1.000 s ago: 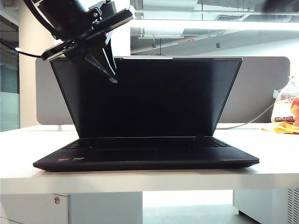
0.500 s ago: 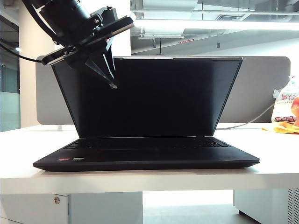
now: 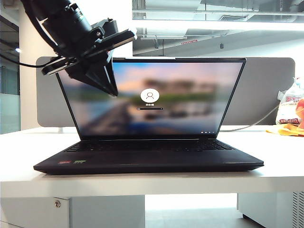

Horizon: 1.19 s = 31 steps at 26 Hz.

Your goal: Open the lid of the laptop and use the keypad to enter the password "123".

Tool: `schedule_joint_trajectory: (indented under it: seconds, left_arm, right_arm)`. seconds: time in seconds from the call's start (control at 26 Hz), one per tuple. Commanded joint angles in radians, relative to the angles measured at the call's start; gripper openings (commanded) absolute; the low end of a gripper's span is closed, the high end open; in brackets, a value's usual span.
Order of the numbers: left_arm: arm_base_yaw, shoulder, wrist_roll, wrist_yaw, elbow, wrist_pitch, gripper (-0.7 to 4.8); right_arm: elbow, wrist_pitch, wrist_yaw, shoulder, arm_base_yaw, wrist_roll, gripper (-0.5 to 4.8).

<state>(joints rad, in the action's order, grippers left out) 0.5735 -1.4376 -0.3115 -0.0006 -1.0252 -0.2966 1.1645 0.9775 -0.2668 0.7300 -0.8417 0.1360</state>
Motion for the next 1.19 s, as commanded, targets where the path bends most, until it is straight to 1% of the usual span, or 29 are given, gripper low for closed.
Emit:
schedule_joint_trajectory:
  seconds: [0.04,0.23,0.42,0.5,0.62,0.81,1.08,1.19]
  left_arm:
    - [-0.029,0.0,-0.003,-0.002,-0.006,0.027,-0.06]
    - [-0.043,-0.004,0.01,0.005,-0.008,0.08,-0.06]
    - [-0.056,-0.007,0.028,0.005,-0.031,0.089,-0.06]
    - [-0.061,-0.023,0.051,0.004,-0.073,0.074,-0.06]
    - [-0.084,-0.076,0.054,0.031,-0.156,0.031,-0.06]
    - [-0.095,-0.138,0.077,0.04,-0.231,0.008,-0.06]
    - [-0.133,-0.219,0.095,0.05,-0.341,-0.006,-0.06]
    - [-0.159,-0.245,0.099,0.056,-0.383,-0.021,-0.06]
  right_arm:
    - [0.005,-0.017,-0.004,-0.001,-0.001,-0.006,-0.09]
    - [0.005,-0.018,-0.004,0.0,-0.001,-0.006,-0.09]
    - [0.005,-0.017,-0.004,0.002,-0.001,-0.006,-0.09]
    - [0.004,-0.017,-0.004,0.002,-0.001,-0.006,-0.09]
    - [0.004,-0.016,-0.004,0.002,-0.001,-0.006,-0.09]
    - [0.004,-0.008,-0.004,0.002,-0.001,-0.005,-0.09]
    - [0.004,0.006,-0.006,0.002,0.0,-0.005,-0.09]
    - [0.003,0.019,-0.029,0.002,0.0,0.0,-0.09]
